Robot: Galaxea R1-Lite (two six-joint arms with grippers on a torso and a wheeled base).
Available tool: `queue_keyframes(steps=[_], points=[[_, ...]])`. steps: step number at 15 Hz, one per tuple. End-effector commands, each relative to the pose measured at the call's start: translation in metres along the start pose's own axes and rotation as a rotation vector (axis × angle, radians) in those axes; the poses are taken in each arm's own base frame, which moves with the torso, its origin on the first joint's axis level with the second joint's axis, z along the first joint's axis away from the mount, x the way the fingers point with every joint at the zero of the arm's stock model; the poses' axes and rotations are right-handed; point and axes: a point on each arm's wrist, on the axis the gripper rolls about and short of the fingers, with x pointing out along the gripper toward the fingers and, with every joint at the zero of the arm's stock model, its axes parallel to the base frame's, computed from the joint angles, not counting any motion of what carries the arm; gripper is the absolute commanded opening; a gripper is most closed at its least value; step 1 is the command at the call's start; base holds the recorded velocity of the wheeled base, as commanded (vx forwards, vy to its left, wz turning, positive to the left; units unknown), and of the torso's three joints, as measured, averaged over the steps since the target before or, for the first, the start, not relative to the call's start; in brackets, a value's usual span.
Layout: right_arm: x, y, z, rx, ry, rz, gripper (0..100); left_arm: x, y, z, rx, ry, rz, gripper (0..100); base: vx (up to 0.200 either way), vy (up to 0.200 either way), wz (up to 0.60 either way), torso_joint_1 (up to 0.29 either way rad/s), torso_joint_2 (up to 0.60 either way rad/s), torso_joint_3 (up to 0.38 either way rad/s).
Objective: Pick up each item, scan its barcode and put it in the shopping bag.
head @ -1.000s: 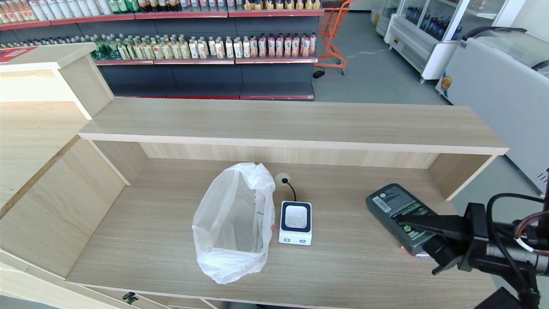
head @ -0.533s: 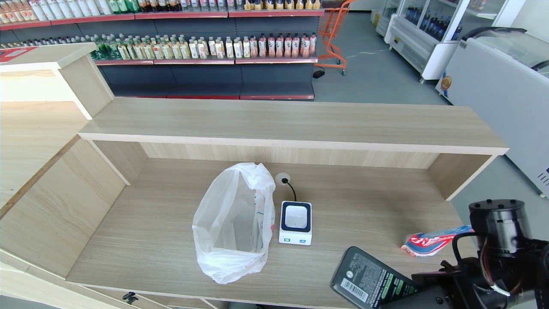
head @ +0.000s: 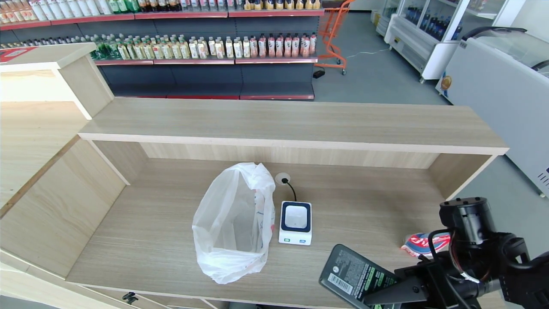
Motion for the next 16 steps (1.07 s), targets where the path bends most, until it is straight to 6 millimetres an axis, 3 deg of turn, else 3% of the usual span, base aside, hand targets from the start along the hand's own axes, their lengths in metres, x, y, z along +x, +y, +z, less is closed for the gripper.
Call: queue_keyframes(steps=[1,7,9,16], points=[[0.003,0.006,-0.001,0.02,-0.008,-0.001,0,0.0,0.0,0.0,0.0,0.001,0.0,100,0.0,0.0,0.0,0.0,0.0,0.0],[0.017,0.001,-0.004,-0.003,-0.058,-0.035,0,0.0,0.0,0.0,0.0,-0.001,0.0,100,0.0,0.0,0.0,0.0,0.0,0.0],[0.031,-0.004,-0.02,-0.056,-0.081,-0.066,0,0.0,0.0,0.0,0.0,-0.001,0.0,100,0.0,0.0,0.0,0.0,0.0,0.0],[0.043,-0.01,-0.049,-0.143,-0.077,-0.094,0,0.0,0.0,0.0,0.0,-0.002,0.0,100,0.0,0.0,0.0,0.0,0.0,0.0]])
